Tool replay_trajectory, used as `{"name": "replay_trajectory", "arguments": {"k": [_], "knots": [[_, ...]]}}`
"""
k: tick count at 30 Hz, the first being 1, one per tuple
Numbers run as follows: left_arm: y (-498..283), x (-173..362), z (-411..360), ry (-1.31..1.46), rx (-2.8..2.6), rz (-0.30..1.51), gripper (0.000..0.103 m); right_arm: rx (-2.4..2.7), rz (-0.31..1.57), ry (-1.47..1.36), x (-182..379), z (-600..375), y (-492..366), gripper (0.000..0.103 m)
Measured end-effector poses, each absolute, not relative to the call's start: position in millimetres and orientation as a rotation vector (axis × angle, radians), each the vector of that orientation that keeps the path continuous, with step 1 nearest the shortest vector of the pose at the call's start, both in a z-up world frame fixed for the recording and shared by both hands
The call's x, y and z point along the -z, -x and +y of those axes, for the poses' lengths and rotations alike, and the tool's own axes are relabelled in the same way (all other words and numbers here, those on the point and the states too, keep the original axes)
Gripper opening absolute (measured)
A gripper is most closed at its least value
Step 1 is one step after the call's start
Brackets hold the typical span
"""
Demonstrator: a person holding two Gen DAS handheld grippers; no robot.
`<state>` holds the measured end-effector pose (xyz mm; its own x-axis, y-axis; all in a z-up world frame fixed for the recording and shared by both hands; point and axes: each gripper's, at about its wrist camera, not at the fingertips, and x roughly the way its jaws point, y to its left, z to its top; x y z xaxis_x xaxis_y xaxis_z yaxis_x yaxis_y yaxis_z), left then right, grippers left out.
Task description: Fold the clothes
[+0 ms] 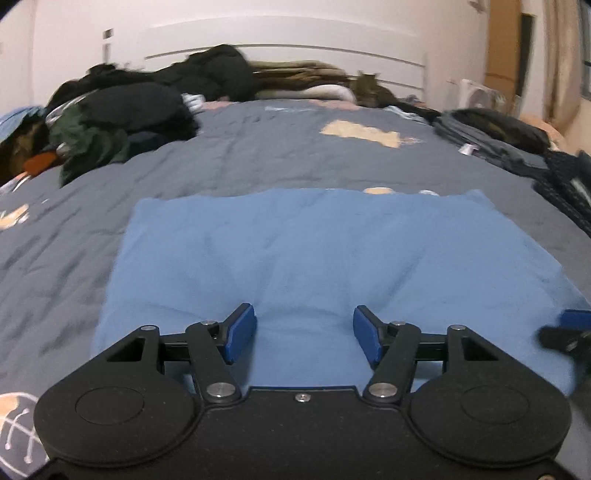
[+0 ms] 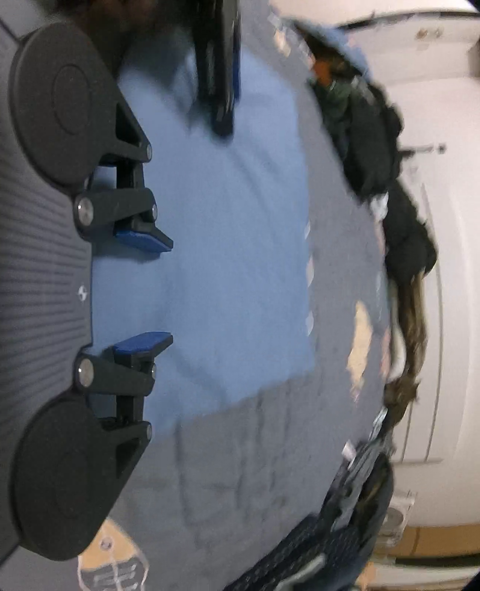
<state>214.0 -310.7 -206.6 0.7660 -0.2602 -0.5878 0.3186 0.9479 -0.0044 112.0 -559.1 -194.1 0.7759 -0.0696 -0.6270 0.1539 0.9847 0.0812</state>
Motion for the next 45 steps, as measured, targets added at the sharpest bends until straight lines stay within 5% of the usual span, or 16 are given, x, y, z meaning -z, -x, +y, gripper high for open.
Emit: {"name": "replay_trajectory", "arguments": {"k": [14,25,37,45], "knots": [[-138,160,-262,0.056,0.321,0.534,0.058,0.034,0.483,-0.230,145,-555,-113,0.047],[-133,207,-278,-0.037,0.367,0.622,0.061,-0.033,0.651,-0.110,191,-516,-142,0.047],[-134,160,-221,0.092,0.169,0.612,0.060,0.172,0.613,-0.251,170,-583,-138,0.047],[-135,150,-236,0.137,0.313,0.627,0.064,-0.201,0.607,-0.126,159,-500,-168,0.048]]}}
